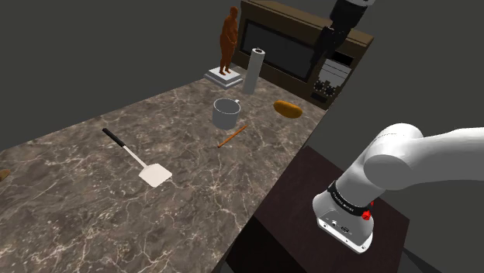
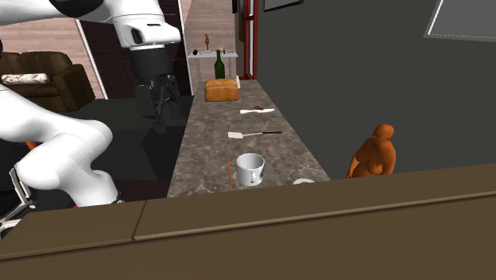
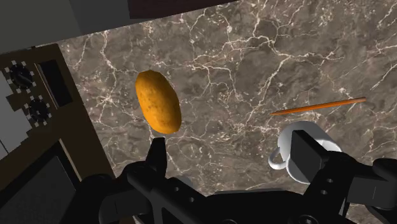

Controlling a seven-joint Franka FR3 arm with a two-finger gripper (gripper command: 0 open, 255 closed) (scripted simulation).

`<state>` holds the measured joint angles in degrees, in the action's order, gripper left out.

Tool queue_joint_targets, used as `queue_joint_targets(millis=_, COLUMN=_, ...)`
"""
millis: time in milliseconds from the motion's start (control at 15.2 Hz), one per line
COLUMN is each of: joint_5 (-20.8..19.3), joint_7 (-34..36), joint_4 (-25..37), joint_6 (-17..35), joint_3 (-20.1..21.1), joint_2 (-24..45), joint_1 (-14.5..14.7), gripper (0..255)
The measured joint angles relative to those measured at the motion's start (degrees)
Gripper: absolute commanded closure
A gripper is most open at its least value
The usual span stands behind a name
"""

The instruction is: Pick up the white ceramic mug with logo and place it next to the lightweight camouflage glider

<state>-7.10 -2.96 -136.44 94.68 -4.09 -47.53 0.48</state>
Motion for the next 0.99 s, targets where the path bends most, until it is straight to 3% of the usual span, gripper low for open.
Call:
queue_joint_targets(millis=528, joint_5=2.66, joint_7=5.42, joint_4=-2.57, joint_6=7.97, joint_3=3.81, joint_2=7.31, joint_1=1.71, gripper=0)
queue_joint_targets(millis=990, joint_5=5.36, joint_7=12.46, joint_4=-0.85, joint_6=16.45, joint_3=9.02, joint_2=19.53, joint_1=3.86, gripper=0)
